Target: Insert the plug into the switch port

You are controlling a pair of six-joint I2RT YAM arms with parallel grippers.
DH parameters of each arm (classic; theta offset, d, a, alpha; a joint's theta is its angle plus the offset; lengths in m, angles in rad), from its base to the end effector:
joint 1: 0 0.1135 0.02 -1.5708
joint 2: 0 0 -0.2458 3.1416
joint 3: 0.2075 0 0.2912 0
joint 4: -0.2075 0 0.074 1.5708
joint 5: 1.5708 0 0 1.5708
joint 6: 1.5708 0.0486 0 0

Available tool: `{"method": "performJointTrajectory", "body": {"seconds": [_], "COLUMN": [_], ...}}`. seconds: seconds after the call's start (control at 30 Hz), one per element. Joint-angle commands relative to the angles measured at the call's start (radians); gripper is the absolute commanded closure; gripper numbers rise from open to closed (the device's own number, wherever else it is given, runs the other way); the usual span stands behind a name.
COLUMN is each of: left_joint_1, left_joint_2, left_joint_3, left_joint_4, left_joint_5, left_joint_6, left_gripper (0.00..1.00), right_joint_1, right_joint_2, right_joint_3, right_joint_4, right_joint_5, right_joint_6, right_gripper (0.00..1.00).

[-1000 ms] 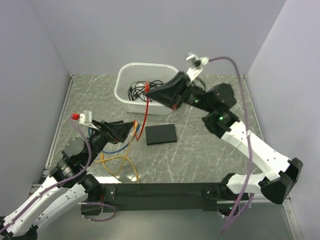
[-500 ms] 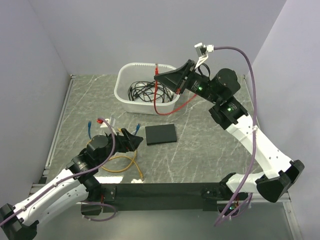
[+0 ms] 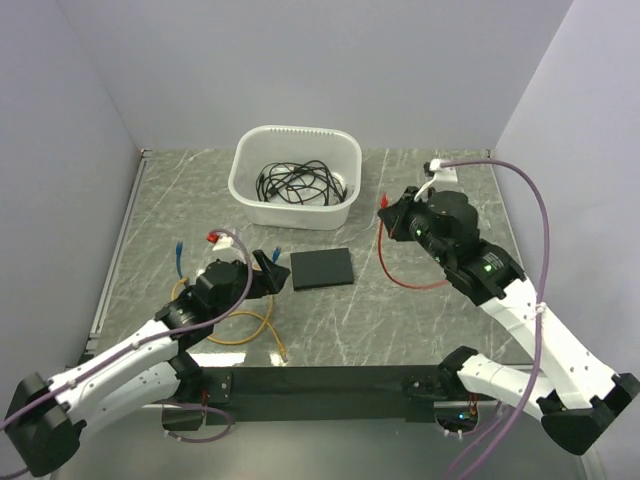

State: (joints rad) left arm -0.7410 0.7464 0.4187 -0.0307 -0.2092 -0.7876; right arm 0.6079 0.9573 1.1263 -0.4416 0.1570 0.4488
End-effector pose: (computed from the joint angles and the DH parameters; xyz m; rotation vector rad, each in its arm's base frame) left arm 0.1857 -0.1562 0.2028 -0.1925 2.0004 -0.8097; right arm 0.2233 0.1461 0.3887 -0.0375 1.8813 0.5909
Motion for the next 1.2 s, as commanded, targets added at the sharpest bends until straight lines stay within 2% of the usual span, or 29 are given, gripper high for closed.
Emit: {"method": "performJointTrajectory", "body": {"seconds": [0.0,0.23,0.53,0.7,0.93,1.17], "left_joint_1": [-0.001,0.005,0.038,0.040,0.043,0.034], "left_joint_2": [0.082,0.348,0.537,0.611,0.705,0.685], "left_joint_3": [-0.018,0.022,0.000,-0.034,-0.047,-0.103], "left_joint_4": [0.155,0.308,0.478,0.616,0.686,0.755], "left_joint_5": [-0.003,0.063,0.146,0.200,0.241,0.309], "left_joint_6": [-0.036,-0.047,-0.102,-0.113,-0.122,-0.191], "left_gripper": [0.16,0.17,0.18,0.17,0.18,0.21], "right_joint_1": [-0.005,-0.017,-0.042,-0.042,-0.037,0.004], "right_joint_2": [0.040,0.228,0.507,0.635,0.745,0.814], "right_joint_3": [-0.060,-0.151,-0.198,-0.192,-0.169,-0.119], "right_joint_4": [-0.085,0.069,0.244,0.305,0.354,0.388], "right_joint_5": [0.165,0.078,-0.002,-0.013,-0.065,-0.117], "right_joint_6": [-0.024,0.021,0.056,0.076,0.094,0.096], "right_gripper": [1.00,1.00,1.00,1.00,1.00,1.00]}}
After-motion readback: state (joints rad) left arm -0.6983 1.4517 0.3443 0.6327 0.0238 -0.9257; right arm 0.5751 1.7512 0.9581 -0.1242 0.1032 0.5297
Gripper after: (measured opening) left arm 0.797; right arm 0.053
